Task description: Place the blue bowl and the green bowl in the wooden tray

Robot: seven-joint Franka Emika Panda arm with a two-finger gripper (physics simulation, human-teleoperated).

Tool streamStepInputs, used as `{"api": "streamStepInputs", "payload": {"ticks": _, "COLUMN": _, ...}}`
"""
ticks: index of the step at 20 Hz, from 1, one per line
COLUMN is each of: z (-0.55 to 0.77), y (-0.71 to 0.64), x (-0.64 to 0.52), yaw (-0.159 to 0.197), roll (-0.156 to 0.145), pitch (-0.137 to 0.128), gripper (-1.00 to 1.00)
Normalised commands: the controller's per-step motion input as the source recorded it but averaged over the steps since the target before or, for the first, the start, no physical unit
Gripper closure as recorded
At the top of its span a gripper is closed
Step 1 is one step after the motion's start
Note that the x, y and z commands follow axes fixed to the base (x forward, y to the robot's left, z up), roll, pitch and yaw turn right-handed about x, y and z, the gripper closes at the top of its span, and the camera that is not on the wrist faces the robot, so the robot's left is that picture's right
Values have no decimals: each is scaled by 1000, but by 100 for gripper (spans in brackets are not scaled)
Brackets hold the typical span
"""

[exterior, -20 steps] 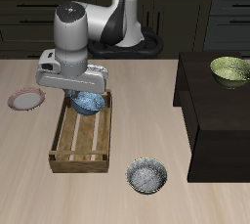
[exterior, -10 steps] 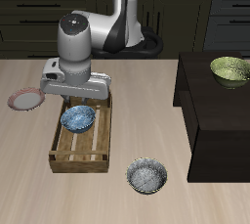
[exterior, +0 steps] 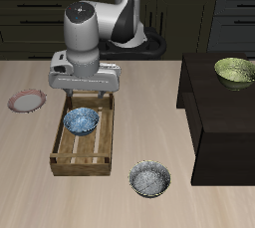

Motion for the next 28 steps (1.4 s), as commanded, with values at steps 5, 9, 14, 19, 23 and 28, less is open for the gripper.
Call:
{"api": "streamStepInputs", "payload": {"ticks": 5, "z": 293, "y": 267, "x": -87, "yaw": 11, "roll": -6, "pitch": -4, "gripper": -100}}
{"api": "streamStepInputs", "payload": {"ticks": 9, "z": 366, "y": 268, "x": 24, "yaw": 31, "roll": -37, "pitch": 21, "gripper": -100}}
{"api": "streamStepInputs", "payload": {"ticks": 14, "z": 306, "y": 180, "x": 7, "yaw": 33, "roll": -16, "pitch": 6, "gripper": -100}}
{"api": "streamStepInputs", "payload": {"ticks": 19, "z": 297, "y": 208, "x": -41, "yaw": 28, "roll": 28, "pitch": -5, "gripper": -100}}
{"api": "streamStepInputs", "payload": {"ticks": 23, "z": 342, "y": 224, "x": 41, "yaw": -3, "roll": 44, "pitch": -21, "gripper": -100}}
{"api": "streamStepInputs", "payload": {"ticks": 28, "z": 345, "y": 93, "x": 5, "yaw": 18, "roll": -12, "pitch": -28, "gripper": -100}}
